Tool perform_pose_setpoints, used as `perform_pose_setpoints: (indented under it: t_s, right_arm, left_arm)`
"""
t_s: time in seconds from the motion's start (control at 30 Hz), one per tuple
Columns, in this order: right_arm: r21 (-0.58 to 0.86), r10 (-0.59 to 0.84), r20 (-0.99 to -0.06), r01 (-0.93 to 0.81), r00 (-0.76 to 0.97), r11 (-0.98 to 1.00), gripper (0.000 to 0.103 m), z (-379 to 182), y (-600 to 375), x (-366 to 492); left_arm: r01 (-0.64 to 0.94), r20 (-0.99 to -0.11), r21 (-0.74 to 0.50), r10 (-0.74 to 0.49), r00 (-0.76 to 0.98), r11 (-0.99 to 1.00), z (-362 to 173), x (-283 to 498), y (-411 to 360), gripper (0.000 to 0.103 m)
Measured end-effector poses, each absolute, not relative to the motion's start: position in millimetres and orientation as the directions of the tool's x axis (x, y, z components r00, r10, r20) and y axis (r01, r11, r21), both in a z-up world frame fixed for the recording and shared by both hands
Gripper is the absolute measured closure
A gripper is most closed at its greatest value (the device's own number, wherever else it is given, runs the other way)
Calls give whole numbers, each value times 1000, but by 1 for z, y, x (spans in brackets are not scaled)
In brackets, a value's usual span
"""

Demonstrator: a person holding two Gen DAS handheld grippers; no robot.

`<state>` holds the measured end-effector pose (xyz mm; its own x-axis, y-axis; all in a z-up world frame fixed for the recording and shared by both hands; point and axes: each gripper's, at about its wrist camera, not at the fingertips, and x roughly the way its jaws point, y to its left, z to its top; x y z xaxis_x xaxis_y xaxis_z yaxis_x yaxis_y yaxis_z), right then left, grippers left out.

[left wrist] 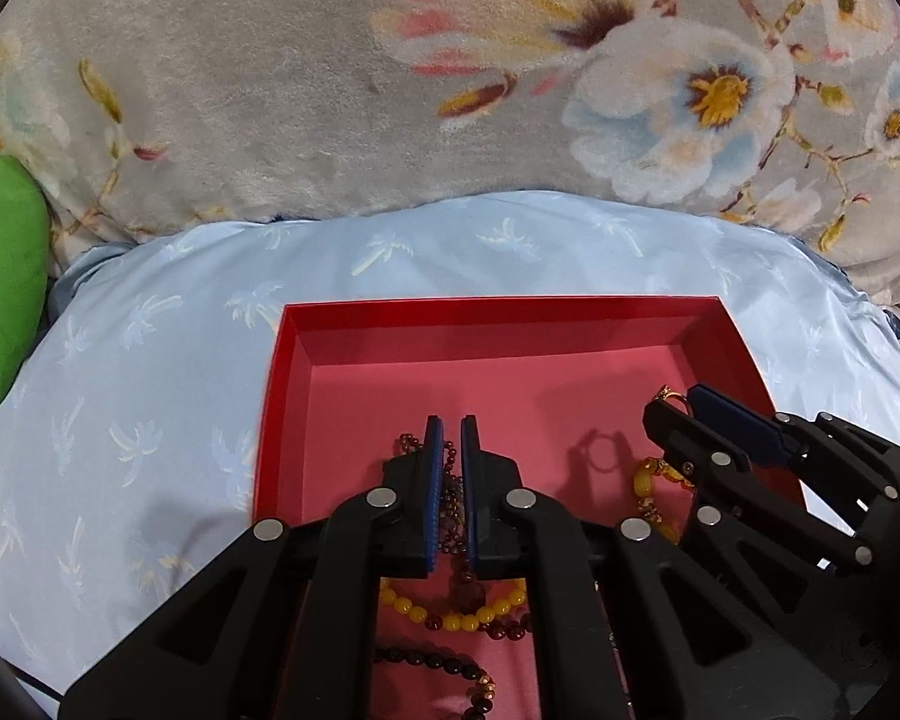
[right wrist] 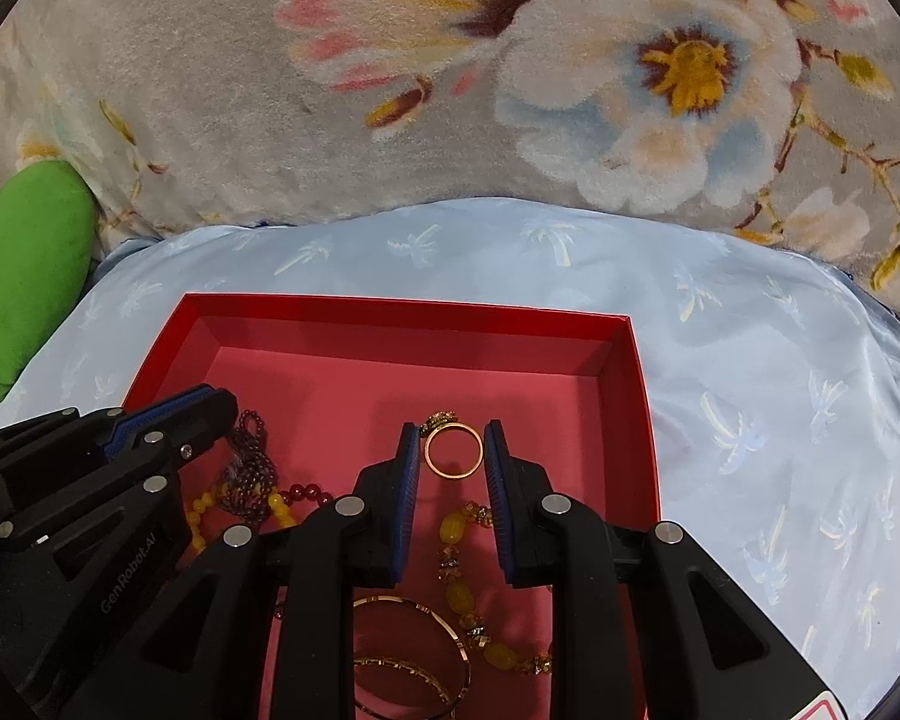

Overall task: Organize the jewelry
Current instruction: 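Lower the pendant and ring into the red box and open both tools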

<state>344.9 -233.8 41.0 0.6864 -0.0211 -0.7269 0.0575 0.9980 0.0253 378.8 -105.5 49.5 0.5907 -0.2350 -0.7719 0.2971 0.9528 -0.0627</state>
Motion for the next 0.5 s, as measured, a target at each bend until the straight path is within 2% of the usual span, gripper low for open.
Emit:
perform_pose_setpoints:
  t_s: [0.13, 0.27, 0.5]
  right_arm:
    - [23, -26, -724, 61, 689, 998, 79, 41, -234, 344]
    - [15, -37, -718, 68, 696, 998, 64, 43, -233, 342]
    - [8, -48, -718, 76, 695, 997, 63, 42, -233, 342]
  left_arm:
    - [298, -773, -62, -235, 589, 952, 50, 379, -106, 95]
    - [290, -773, -67, -234, 589, 955, 50, 378, -104, 81]
    - [282, -778, -66, -226, 586, 957, 48, 377, -103, 78]
